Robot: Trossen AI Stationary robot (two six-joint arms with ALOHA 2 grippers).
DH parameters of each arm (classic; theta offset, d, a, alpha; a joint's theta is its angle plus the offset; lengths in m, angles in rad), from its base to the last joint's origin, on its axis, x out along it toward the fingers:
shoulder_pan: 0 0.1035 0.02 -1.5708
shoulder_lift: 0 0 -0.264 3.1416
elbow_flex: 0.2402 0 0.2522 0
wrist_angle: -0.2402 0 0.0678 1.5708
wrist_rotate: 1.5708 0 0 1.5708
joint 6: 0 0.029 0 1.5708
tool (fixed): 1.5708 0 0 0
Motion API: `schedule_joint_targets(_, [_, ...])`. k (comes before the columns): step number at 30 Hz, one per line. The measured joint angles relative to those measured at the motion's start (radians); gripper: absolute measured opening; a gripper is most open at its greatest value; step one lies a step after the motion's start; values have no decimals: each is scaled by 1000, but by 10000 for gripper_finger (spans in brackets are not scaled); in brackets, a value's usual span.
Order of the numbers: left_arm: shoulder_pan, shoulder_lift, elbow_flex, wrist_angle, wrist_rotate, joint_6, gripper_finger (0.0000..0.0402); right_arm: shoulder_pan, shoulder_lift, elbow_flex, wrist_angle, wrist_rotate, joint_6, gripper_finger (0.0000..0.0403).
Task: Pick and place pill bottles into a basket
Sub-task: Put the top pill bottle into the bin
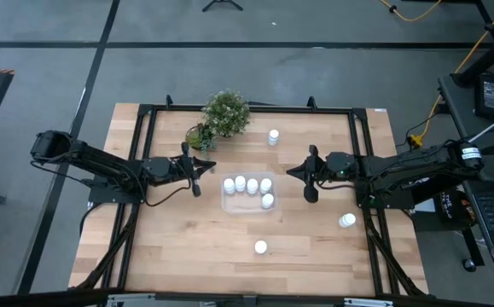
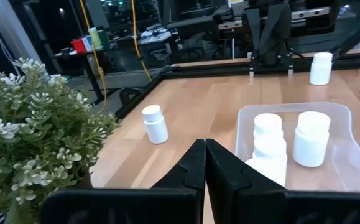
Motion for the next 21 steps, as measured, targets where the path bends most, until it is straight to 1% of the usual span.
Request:
schedule_joint_targets(3, [-1, 0, 0, -1, 30, 0, 1, 0, 0, 0, 0, 0, -2, 12])
schedule_joint_targets(7, [-1, 0, 1, -40, 131, 0, 5, 0, 0, 0, 26, -1, 0, 12])
schedule_joint_targets(10, [-2, 0, 0, -92, 179, 0, 5, 0, 0, 0, 72, 0, -56, 12])
schedule_joint_targets(12, [-1, 0, 0, -126, 177, 0, 3, 0, 0, 0, 111, 12, -83, 12])
schedule_joint_targets(16, [2, 0, 1, -144, 173, 0, 2, -22, 0, 1, 145, 118, -52, 12])
schedule_joint_targets(21, [14, 0, 0, -143, 174, 0, 5, -88, 37, 1, 112, 128, 29, 12])
